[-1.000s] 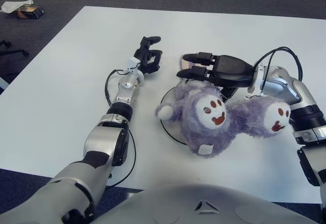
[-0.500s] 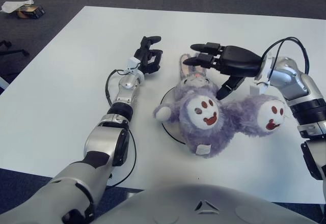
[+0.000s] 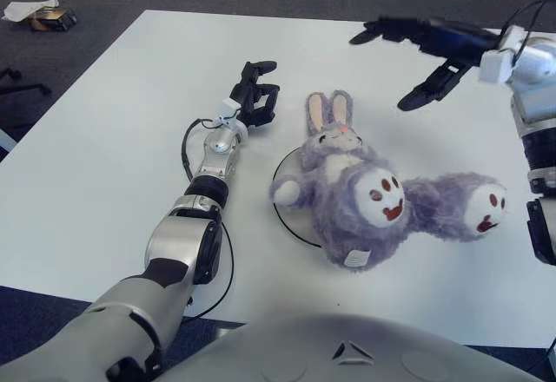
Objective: Put the doll into the plate.
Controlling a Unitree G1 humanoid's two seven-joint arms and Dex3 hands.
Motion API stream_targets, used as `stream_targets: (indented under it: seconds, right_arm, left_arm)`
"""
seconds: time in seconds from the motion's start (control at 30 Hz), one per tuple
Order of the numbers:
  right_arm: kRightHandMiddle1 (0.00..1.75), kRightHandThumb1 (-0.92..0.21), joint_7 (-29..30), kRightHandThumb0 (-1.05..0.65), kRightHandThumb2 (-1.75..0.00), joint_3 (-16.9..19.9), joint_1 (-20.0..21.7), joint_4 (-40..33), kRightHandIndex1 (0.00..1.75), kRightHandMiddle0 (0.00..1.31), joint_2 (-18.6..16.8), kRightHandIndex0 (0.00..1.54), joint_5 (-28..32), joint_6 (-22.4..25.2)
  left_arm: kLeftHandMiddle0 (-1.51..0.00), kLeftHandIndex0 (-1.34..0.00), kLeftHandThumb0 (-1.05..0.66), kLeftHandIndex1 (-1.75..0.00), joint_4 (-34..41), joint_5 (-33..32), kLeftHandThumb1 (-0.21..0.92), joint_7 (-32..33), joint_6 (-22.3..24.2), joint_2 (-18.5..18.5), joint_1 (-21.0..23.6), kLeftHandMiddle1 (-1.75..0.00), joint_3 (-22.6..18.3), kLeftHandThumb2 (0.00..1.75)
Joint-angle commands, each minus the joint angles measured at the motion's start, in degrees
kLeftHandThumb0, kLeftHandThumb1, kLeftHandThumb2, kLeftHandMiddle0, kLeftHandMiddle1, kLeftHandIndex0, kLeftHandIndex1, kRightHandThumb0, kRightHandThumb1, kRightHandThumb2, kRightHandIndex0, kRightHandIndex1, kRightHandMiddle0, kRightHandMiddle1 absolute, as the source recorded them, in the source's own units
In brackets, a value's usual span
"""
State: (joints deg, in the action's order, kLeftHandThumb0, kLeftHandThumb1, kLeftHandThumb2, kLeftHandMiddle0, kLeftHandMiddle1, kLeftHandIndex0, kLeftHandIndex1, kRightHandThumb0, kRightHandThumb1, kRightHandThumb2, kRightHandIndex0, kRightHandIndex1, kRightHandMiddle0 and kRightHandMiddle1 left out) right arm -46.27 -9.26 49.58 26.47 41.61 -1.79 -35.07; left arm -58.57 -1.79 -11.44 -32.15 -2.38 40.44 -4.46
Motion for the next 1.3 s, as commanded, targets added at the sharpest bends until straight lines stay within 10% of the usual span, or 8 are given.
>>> stream_targets:
  seconds: [0.0,0.17,0.43,0.67,0.83,1.27]
  right_arm:
    - [0.88,-0.52,-1.2,-0.83,-0.70,1.3,2.3,0.8,0.33,0.00,0.2,0.16,0.9,1.3]
    - [0.95,-0.62,-4.9,-0.97,-0.57,0.7,7.2,7.5,0.72,0.00,1.5,0.05,-0.6,-0.4]
    - [0.97,-0.62,-9.3,-1.00,-0.54,3.0,7.4,12.4,0.79,0.00,2.3,0.02,2.2,2.0]
    - [1.12,-0.41,0.0,-0.79,-0.82,5.7,-8.3,7.9,0.77,0.00,-0.4,0.04,1.2,4.6]
    - [1.27,-0.26,5.0,-0.59,-1.05,6.5,-11.6,4.9,0.85,0.00,-0.2,0.10,-1.6,7.9]
    - [1.42,-0.39,33.5,-0.37,-1.19,6.0,-23.2,10.1,1.14,0.17,-9.6,0.39,-12.9,5.1]
  left_arm:
    - [-0.16,0.00,-0.63,-1.03,-0.2,-0.3,0.67,-0.6,-0.3,-0.2,-0.3,-1.21,-0.1,0.85]
    - [-0.15,0.00,-0.65,-1.03,-0.3,-0.3,0.68,-0.6,0.3,-0.1,-0.3,-1.21,-0.2,0.84]
    - [-0.15,0.00,-0.66,-1.02,-0.3,-0.1,0.69,-0.7,0.4,-0.2,-0.3,-1.21,0.0,0.82]
    - [-0.13,0.00,-0.67,-0.99,-0.1,0.6,0.70,-0.9,0.0,-0.5,-1.4,-1.23,0.7,0.82]
    - [-0.15,0.00,-0.64,-0.99,-1.0,1.0,0.72,-1.1,-1.5,-0.8,-2.8,-1.23,1.0,0.83]
    - [-0.29,0.00,-0.51,-1.32,-2.1,-3.6,0.72,-3.9,0.3,0.7,-4.3,-1.24,-1.9,0.94]
